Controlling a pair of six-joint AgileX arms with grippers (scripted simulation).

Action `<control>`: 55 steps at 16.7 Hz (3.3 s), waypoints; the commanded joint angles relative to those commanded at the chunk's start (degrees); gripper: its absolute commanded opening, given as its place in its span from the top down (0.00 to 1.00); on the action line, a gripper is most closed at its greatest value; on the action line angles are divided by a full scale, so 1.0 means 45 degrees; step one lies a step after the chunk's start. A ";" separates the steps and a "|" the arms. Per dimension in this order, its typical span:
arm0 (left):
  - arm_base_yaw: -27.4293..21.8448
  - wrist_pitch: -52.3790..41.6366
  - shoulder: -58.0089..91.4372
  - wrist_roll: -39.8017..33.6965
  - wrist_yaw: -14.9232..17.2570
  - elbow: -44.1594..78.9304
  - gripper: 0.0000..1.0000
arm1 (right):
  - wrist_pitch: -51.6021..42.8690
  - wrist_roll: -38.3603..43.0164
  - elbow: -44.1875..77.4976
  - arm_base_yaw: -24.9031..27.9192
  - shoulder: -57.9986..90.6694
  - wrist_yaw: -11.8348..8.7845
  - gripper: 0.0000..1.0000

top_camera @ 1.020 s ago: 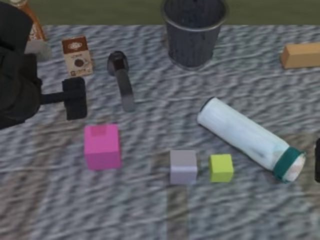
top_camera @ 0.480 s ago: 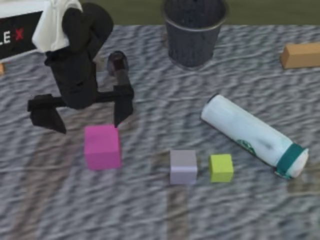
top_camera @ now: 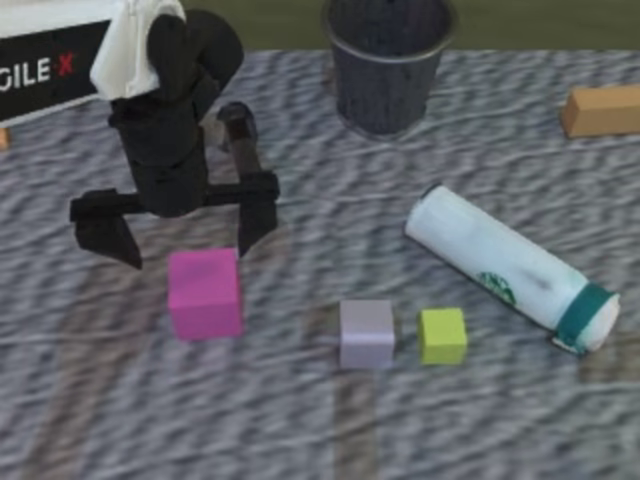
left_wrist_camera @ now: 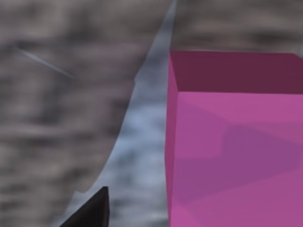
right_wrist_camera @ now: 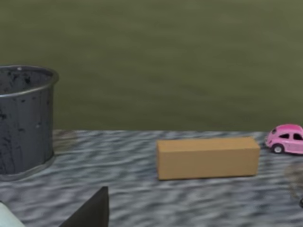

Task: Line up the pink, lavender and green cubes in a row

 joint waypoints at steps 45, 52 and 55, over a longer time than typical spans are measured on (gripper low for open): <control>0.0219 0.1534 0.0597 0.0032 -0.0040 -0.0977 1.00 | 0.0000 0.0000 0.0000 0.0000 0.0000 0.0000 0.00; 0.0169 0.0838 0.0221 0.0059 -0.0047 -0.0586 1.00 | 0.0000 0.0000 0.0000 0.0000 0.0000 0.0000 0.00; -0.0477 0.0564 0.0086 -0.0182 -0.0044 -0.0469 1.00 | 0.0000 0.0000 0.0000 0.0000 0.0000 0.0000 0.00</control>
